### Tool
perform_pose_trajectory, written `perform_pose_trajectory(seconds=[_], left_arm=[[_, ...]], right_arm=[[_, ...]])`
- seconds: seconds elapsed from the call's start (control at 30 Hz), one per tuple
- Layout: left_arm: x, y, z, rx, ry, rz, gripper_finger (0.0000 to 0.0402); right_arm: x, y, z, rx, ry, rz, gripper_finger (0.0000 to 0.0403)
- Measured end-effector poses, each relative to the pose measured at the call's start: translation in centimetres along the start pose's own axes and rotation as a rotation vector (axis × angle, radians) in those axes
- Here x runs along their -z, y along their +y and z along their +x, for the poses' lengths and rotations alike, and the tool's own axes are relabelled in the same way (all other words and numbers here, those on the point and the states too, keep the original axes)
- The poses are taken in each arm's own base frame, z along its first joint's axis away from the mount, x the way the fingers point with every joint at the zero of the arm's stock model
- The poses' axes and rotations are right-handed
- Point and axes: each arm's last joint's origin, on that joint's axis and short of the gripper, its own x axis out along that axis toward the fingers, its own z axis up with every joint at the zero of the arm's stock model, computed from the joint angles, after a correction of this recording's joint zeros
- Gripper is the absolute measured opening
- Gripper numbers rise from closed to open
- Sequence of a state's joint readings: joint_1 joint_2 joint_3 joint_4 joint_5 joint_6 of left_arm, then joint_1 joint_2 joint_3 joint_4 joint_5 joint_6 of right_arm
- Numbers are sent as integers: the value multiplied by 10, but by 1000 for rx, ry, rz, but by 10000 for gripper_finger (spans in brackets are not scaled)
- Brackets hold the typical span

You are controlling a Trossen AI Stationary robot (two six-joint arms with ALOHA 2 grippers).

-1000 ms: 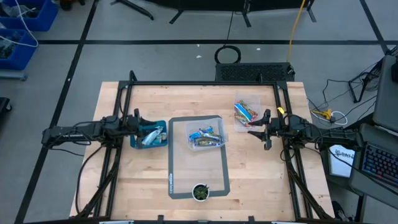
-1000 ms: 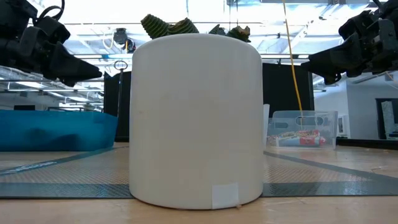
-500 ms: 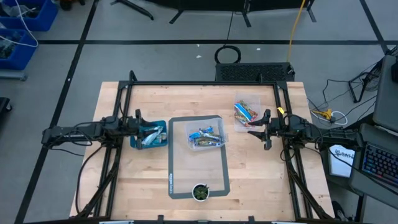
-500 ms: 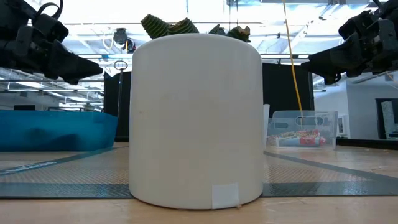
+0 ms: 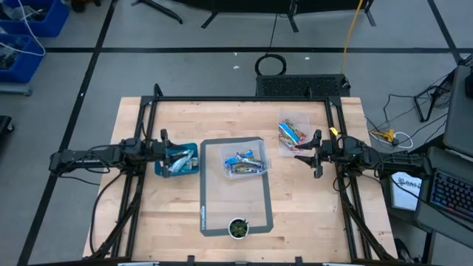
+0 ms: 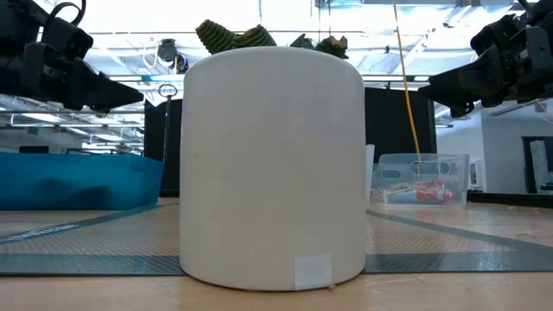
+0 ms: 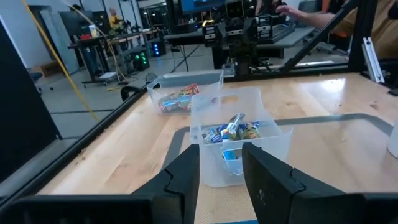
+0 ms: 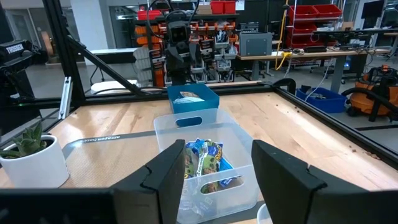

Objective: Pick and place Granola Bars by type
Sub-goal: Return to Home Position

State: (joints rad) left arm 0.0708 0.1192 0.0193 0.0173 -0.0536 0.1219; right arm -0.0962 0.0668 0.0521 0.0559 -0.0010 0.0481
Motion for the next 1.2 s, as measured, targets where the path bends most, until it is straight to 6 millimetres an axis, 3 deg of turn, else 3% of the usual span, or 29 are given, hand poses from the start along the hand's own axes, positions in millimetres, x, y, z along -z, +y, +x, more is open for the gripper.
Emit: perform_pose_trajectory(seconds=[1.2], left_arm=[[-3,0,0,-4,-32,-31,127]], right_arm=[[0,0,0,0,0,0,176]])
